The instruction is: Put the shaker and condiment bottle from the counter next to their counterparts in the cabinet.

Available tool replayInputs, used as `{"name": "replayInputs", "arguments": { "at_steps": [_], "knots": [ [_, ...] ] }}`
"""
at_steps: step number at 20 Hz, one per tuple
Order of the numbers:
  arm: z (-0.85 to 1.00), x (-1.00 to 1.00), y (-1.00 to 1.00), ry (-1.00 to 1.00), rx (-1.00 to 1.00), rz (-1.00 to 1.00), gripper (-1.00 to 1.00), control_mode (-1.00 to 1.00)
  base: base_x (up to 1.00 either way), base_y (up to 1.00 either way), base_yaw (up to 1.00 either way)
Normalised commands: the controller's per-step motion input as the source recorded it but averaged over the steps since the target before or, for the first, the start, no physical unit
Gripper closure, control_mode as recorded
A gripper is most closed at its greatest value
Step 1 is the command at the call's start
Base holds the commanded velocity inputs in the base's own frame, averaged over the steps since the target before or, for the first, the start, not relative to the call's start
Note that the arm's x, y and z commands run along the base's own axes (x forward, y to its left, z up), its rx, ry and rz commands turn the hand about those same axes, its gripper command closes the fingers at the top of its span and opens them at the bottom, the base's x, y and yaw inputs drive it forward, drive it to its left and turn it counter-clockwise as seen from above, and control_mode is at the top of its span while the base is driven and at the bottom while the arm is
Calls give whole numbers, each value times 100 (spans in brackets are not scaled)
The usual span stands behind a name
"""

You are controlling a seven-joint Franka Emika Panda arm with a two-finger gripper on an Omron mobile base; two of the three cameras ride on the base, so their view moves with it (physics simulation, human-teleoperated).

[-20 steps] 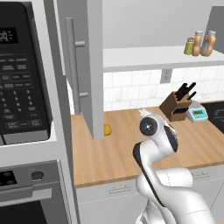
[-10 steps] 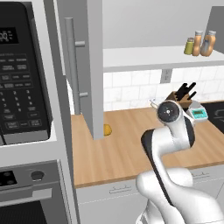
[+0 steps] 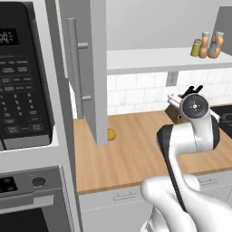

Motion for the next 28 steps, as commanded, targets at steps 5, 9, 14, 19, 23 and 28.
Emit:
{"name": "replayInputs", "arguments": {
  "at_steps": [5,9,14,19,23,28],
  "knots": [
    [51,-6,-2,-2,-3,6,100,-100,0,0,0],
    [57,0,0,-2,-6,9,100,-100,0,0,0],
    [56,0,-12,-3,-5,7,100,-100,0,0,0],
    [59,-5,-13,-6,-5,5,100,-100,0,0,0],
    [61,-12,-13,-9,-5,2,100,-100,0,0,0],
    [51,-5,-16,-8,-4,2,100,-100,0,0,0]
  ]
}}
